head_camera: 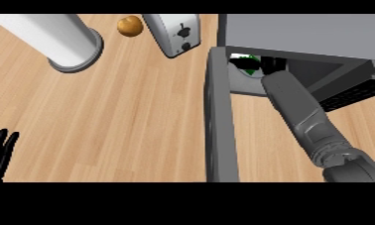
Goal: Pick up the milk, place it into the microwave and close the microwave
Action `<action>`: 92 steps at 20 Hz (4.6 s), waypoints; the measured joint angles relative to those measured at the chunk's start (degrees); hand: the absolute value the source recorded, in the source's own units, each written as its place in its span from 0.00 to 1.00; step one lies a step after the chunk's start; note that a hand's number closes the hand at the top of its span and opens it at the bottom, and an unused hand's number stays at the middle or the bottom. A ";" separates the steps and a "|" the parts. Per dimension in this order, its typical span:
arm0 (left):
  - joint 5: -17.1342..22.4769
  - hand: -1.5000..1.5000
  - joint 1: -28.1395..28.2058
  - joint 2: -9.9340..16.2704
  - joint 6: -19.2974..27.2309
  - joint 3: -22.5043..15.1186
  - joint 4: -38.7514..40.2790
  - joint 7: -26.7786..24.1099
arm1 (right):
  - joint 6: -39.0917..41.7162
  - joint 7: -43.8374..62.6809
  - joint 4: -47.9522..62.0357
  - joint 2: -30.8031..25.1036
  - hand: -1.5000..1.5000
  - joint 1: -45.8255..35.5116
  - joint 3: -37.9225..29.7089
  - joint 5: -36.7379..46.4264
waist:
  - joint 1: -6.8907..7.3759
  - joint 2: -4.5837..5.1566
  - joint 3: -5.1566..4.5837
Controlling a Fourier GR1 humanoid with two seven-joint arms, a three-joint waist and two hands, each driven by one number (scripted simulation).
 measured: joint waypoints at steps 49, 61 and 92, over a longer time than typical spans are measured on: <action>-17.91 1.00 0.12 -7.31 -2.99 -24.43 -6.93 5.45 | 51.08 -13.70 -42.76 5.35 1.00 47.85 0.51 -15.84 | -8.60 -3.27 -0.35; -26.56 1.00 -20.02 -7.42 8.83 -35.11 7.94 9.22 | 57.51 -1.52 -72.15 0.68 0.00 66.69 -1.12 -25.09 | -7.93 -2.83 -0.31; 4.29 1.00 -64.28 -7.24 45.41 -69.53 48.01 7.73 | 68.82 15.48 -96.22 -10.23 0.00 62.95 -1.74 -38.88 | -17.48 -0.52 -0.56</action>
